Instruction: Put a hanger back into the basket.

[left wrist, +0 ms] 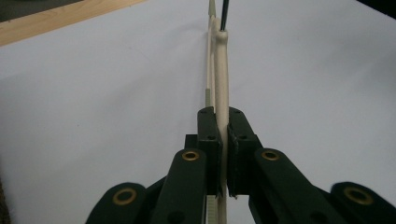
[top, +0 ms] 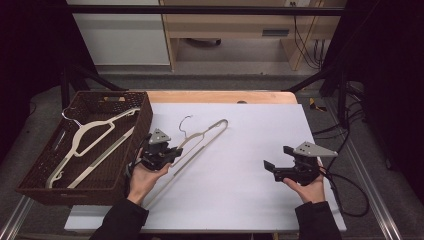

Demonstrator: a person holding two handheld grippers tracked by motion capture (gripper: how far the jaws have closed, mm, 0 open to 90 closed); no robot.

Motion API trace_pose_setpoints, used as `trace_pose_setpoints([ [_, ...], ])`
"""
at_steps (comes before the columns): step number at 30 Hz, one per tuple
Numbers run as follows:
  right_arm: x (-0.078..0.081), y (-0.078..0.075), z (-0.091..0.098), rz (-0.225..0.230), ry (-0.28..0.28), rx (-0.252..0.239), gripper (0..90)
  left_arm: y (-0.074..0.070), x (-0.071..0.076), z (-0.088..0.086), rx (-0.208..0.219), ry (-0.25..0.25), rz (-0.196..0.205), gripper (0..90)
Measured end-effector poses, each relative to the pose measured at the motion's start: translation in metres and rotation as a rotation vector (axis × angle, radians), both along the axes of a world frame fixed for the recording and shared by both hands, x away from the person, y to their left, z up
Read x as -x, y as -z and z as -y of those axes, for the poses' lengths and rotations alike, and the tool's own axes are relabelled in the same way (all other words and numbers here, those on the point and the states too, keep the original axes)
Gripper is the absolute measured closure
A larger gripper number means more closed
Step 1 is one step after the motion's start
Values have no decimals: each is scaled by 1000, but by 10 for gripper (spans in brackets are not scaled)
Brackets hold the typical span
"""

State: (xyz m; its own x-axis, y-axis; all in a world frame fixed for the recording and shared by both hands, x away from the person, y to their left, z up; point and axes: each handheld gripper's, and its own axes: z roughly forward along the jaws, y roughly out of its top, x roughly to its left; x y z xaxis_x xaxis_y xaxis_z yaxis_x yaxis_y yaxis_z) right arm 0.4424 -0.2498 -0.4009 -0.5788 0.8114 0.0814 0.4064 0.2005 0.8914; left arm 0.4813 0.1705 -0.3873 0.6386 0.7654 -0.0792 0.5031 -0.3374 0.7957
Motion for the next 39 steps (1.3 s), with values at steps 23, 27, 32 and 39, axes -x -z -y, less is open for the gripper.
trace_pose_setpoints([
  [23, 4, -6, 6, 30, 12, -19, 77, -88, 49, -41, 187, 110, 188, 863],
  [27, 5, -7, 6, 36, 4, -13, 70, -99, 49, -49, 190, 120, 204, 863],
  [32, 6, -9, 7, 53, 17, -21, 59, -117, 42, -58, 160, 161, 222, 863],
  [39, 8, -11, 9, 67, 25, -27, 43, -135, 27, -75, 131, 178, 211, 863],
])
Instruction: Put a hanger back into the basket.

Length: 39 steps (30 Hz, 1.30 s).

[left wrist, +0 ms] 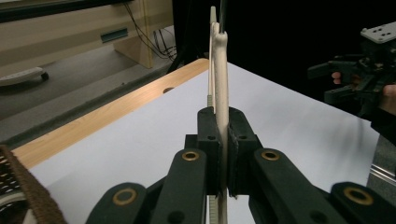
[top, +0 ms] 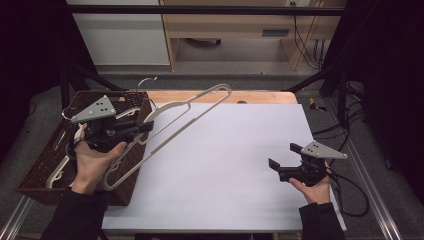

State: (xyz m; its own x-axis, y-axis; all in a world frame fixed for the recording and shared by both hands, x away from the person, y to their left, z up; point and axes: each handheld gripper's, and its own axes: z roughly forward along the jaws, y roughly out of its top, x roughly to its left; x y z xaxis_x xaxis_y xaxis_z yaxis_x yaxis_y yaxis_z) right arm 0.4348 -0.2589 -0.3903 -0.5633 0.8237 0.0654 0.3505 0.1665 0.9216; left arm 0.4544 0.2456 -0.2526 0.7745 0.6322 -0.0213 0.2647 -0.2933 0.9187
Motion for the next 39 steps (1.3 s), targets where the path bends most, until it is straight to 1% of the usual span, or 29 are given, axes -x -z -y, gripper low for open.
trace_pose_setpoints([
  [2, 0, 0, 0, 1, 2, 0, 39, -2, -4, -6, -8, -5, -1, 863],
  [4, 0, 0, 1, 1, 5, 2, 27, -3, -8, -15, -4, -8, -5, 863],
  [6, -1, 1, 0, -5, 11, 1, 22, -3, -12, -24, -5, -25, -1, 863],
  [8, -1, 1, 0, -7, 12, 3, 22, -2, -15, -32, -15, -46, -1, 863],
  [11, -1, 1, 0, -11, 11, 2, 23, -1, -21, -45, -25, -68, -5, 863],
  [13, -1, 1, 0, -12, 8, 3, 25, -1, -24, -54, -29, -81, -1, 862],
  [17, -1, 1, 0, -11, 5, 6, 25, 1, -30, -73, -23, -95, -4, 862],
  [20, -1, 1, 0, -12, 6, 10, 25, 3, -34, -86, -35, -109, -3, 862],
  [24, -1, 1, 0, -12, 0, 16, 25, 8, -38, -103, -40, -125, -10, 862],
  [27, -1, 0, 0, -11, 3, 9, 25, 13, -42, -118, -33, -135, -13, 862],
  [32, -2, 1, 0, -14, 0, 15, 25, 23, -48, -143, -20, -180, -31, 862],
  [35, -2, 2, 0, -14, 3, 16, 25, 29, -51, -154, -34, -191, -44, 862],
  [38, -2, 1, 1, -14, 5, 12, 25, 35, -53, -165, -39, -200, -54, 862],
  [39, -2, 1, 1, -14, 5, 12, 25, 37, -53, -169, -35, -203, -54, 862],
])
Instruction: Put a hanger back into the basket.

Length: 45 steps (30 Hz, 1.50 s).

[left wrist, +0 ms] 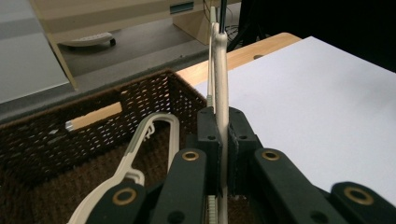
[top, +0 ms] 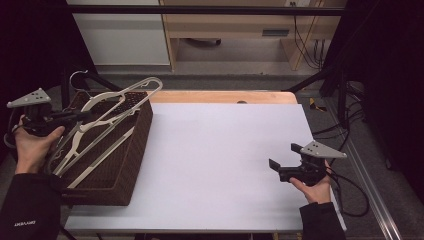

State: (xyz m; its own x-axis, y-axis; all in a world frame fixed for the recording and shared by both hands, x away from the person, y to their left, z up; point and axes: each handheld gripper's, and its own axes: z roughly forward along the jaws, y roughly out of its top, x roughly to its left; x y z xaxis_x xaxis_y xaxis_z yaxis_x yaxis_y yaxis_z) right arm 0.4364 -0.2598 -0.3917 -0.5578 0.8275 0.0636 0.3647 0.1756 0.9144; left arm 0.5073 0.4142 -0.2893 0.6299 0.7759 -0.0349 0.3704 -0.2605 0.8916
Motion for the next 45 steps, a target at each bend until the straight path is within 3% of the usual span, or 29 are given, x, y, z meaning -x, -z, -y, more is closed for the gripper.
trace_pose_setpoints([
  [5, 0, 1, 0, -1, -6, 7, 26, 6, 0, -13, 3, -15, -13, 862],
  [11, -1, 2, -1, -6, -1, 7, 26, 14, 0, -24, -26, -45, -39, 862],
  [18, -1, 2, -1, -7, 2, 7, 26, 21, 4, -41, -20, -74, -48, 862],
  [23, -1, 2, -1, -6, 1, 10, 26, 31, 5, -50, -32, -101, -95, 862],
  [26, -1, 2, -1, -12, 1, 11, 26, 37, 7, -47, -13, -88, -107, 860],
  [30, -1, 3, -2, -14, 1, 15, 26, 50, 4, -38, -30, -84, -152, 856],
  [36, -1, 3, -2, -15, 2, 15, 27, 69, 1, -35, 0, -95, -212, 847],
  [39, -1, 3, -2, -15, 0, 17, 28, 78, 2, -37, 26, -109, -226, 846],
  [45, -1, 3, -2, -15, -5, 21, 29, 86, -2, -35, 7, -166, -267, 836],
])
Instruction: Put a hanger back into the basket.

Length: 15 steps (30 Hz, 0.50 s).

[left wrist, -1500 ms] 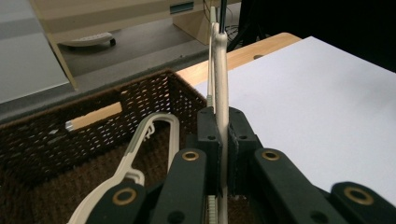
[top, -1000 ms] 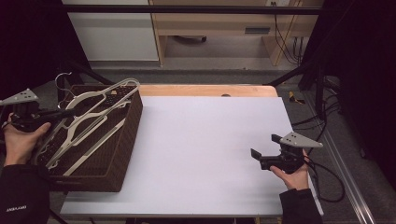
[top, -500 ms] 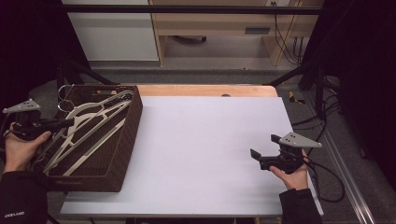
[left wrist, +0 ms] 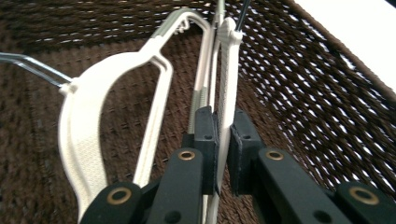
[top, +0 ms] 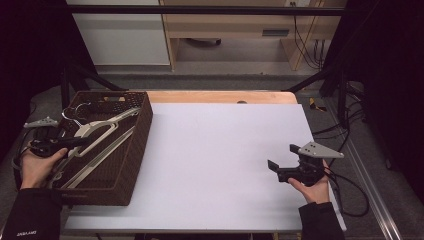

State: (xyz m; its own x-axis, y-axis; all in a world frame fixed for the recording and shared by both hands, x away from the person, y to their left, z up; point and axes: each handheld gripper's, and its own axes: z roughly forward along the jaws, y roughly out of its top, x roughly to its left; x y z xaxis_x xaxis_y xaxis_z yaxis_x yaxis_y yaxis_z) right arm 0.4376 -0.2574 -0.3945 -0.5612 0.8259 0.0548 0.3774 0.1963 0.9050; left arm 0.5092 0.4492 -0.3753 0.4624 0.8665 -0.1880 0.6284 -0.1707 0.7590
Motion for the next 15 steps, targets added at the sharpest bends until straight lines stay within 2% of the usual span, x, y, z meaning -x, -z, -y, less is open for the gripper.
trace_pose_setpoints([
  [2, 0, 0, 0, 1, 0, 0, 29, 0, -1, -1, 5, -38, -5, 827],
  [3, 0, 0, 0, 1, 0, 0, 29, 0, -1, -1, -10, -61, -5, 820],
  [6, 0, 0, 0, 2, -3, 1, 30, 0, 0, -2, -95, -126, -1, 799],
  [7, 0, 0, 0, 2, -4, 2, 30, -1, 1, -3, -107, -144, 2, 767],
  [10, 0, 0, -1, 0, -4, 3, 30, -4, 6, -8, -107, -191, 36, 664],
  [11, 0, 0, -1, 1, -4, 3, 30, -7, 9, -9, -98, -194, 63, 640],
  [15, 0, 0, -1, 1, -1, 1, 30, -18, 17, -8, -87, -191, 113, 584],
])
